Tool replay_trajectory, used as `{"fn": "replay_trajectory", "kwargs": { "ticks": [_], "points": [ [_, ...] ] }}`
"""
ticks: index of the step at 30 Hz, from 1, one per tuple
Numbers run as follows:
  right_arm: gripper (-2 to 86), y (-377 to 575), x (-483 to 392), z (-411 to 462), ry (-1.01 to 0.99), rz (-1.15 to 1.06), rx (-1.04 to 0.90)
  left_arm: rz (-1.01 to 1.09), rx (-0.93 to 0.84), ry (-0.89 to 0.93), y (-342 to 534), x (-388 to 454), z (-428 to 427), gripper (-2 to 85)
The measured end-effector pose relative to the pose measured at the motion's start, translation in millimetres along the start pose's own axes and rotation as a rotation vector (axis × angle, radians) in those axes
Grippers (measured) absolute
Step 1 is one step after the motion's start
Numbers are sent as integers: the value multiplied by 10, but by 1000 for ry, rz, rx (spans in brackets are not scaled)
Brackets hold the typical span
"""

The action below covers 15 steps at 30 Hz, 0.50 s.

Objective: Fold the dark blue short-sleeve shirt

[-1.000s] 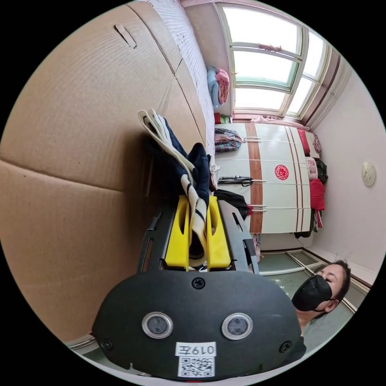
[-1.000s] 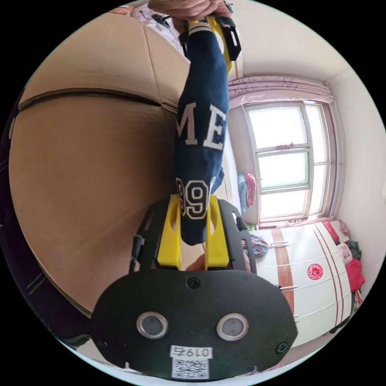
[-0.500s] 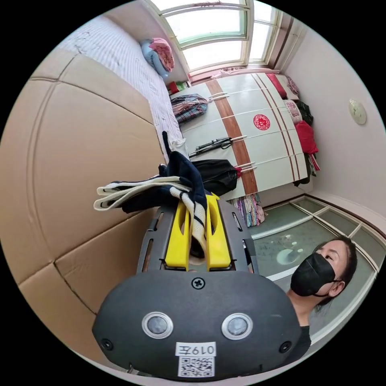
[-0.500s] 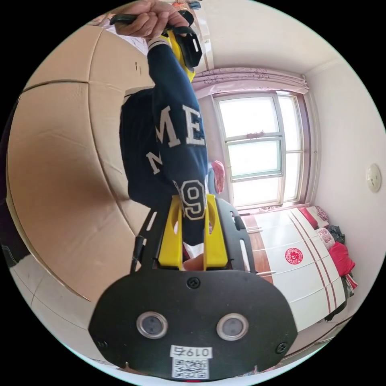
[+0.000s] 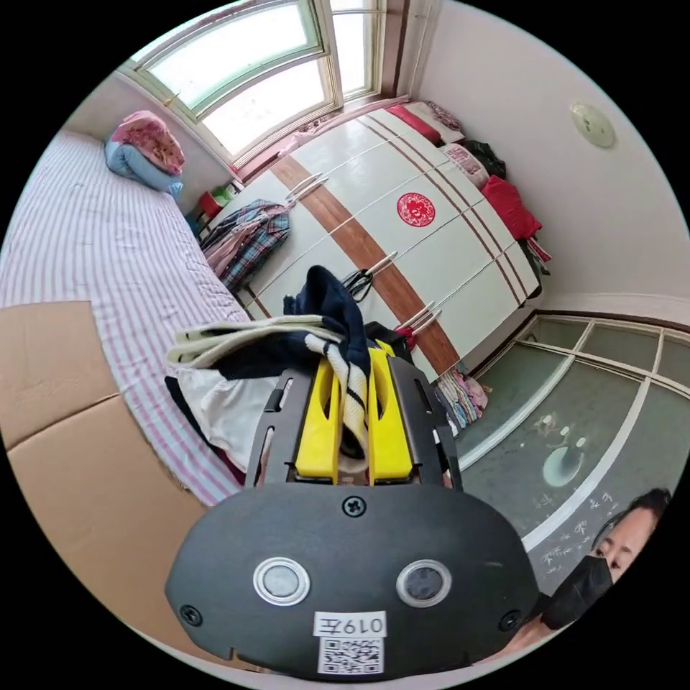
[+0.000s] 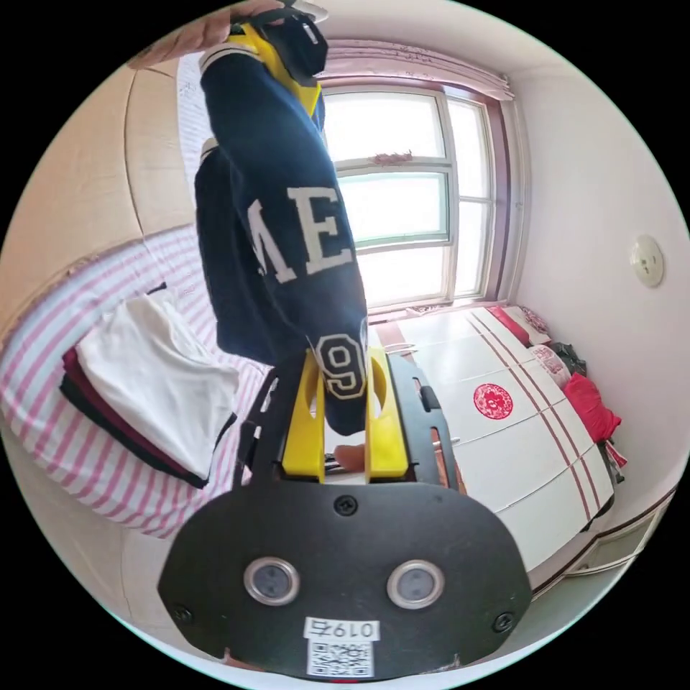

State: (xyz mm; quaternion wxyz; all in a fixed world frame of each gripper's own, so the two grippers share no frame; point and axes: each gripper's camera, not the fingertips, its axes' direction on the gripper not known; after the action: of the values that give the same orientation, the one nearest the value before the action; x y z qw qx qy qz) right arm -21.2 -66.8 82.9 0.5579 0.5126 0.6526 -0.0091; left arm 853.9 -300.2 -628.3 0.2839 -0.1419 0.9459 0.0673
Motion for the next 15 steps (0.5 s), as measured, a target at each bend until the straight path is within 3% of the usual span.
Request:
{"fn": "replay_trajectory", "kwargs": {
  "ticks": [2, 7, 12, 15],
  "points": [
    [86, 320, -312, 581, -115, -11, -98, -151, -63, -9, 118, -551, 743, 71],
    [86, 908, -1286, 1066, -322, -161, -229, -395, -288, -153, 744, -1595, 1825, 73],
    [94, 1102, -1338, 1176, -188, -134, -212, -420, -334, -135, 1003, -1879, 2188, 77],
    [110, 1190, -1322, 1312, -57, -237, -282, -438, -355, -88, 971, -1936, 2302, 86]
  ]
}}
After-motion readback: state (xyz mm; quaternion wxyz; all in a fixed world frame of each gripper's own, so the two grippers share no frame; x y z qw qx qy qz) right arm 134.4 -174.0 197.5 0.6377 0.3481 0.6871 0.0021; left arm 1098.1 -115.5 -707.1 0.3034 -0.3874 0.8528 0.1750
